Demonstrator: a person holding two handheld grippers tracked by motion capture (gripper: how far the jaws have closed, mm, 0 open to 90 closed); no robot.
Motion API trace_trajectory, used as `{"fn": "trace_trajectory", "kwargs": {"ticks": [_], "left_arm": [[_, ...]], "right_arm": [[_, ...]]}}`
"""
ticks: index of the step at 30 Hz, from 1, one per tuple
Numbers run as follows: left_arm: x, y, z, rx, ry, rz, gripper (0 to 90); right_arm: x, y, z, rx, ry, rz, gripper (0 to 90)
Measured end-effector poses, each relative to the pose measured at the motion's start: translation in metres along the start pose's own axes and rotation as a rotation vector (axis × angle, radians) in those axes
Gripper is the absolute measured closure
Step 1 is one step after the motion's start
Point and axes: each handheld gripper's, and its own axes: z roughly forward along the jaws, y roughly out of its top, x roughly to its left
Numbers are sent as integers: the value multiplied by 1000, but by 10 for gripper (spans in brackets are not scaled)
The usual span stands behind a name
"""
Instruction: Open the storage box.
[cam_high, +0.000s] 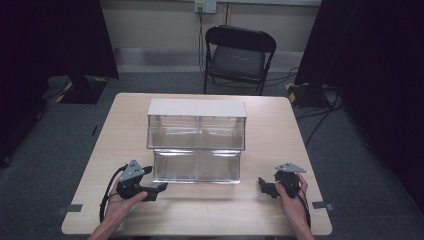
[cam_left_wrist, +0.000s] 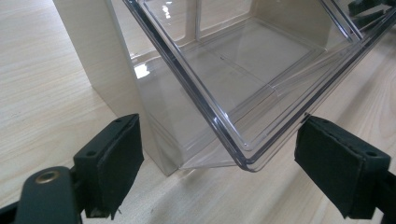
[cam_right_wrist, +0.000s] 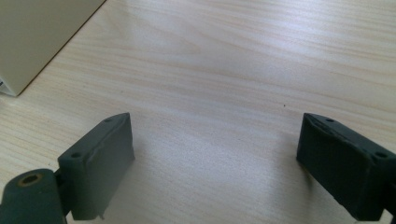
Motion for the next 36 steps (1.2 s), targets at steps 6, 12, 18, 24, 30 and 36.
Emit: {"fn": "trace_trajectory", "kwargs": {"ticks": [6, 12, 18, 24, 30, 36], "left_arm": [[0, 1, -1, 8, 5, 5, 157], [-1, 1, -1, 7, -2, 1, 170], [2, 1, -5, -10, -33, -8, 161], [2, 1, -6, -13, -32, -3, 158], [1, 1, -7, -31, -36, -5, 155], [-1, 2, -9, -45, -39, -9, 155]], "right_arm": [[0, 0, 0, 0, 0, 0, 102], [0, 0, 0, 0, 0, 0, 102], [0, 0, 0, 0, 0, 0, 102], [0, 0, 0, 0, 0, 0, 102], [0, 0, 0, 0, 0, -1, 102], [0, 0, 0, 0, 0, 0, 102]]}}
